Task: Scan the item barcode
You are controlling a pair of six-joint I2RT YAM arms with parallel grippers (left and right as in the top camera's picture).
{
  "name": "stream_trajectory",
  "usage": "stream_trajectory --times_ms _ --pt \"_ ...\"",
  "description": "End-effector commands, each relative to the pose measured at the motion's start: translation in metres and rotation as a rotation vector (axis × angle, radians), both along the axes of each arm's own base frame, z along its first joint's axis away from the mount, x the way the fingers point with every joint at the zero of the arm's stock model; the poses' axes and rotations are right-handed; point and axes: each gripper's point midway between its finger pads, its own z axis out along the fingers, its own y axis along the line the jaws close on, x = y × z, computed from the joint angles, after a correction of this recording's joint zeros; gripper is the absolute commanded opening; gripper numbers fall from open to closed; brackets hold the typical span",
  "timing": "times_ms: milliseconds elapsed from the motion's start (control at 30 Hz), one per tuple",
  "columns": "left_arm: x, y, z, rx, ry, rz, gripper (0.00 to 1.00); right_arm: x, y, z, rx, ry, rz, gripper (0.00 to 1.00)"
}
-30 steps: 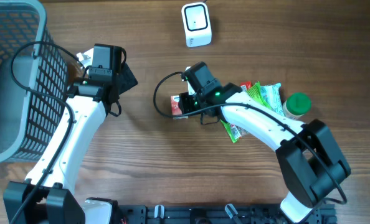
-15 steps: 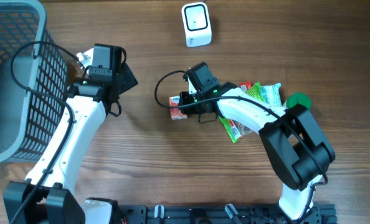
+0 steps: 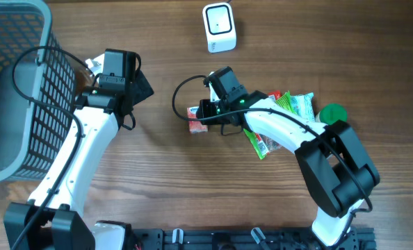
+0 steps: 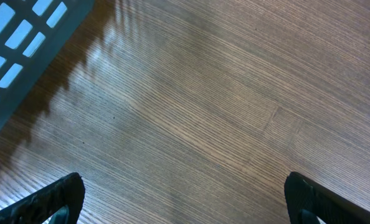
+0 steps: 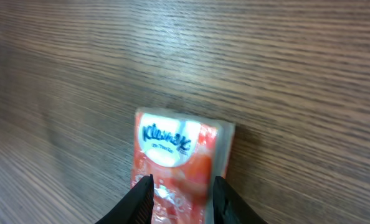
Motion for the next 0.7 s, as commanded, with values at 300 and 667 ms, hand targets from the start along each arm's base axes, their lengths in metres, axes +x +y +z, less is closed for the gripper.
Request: stream_trajectory --times_ms 300,667 --pt "-0.001 0.001 -0.001 0.0 0.004 0.002 1.0 -0.006 -0.009 -0.012 -0.03 -0.009 -0.005 0.29" --pt "-0.001 0.001 -0.001 0.0 0.004 0.002 1.0 -0.009 -0.01 -0.013 -0.011 -0.013 -0.007 0.04"
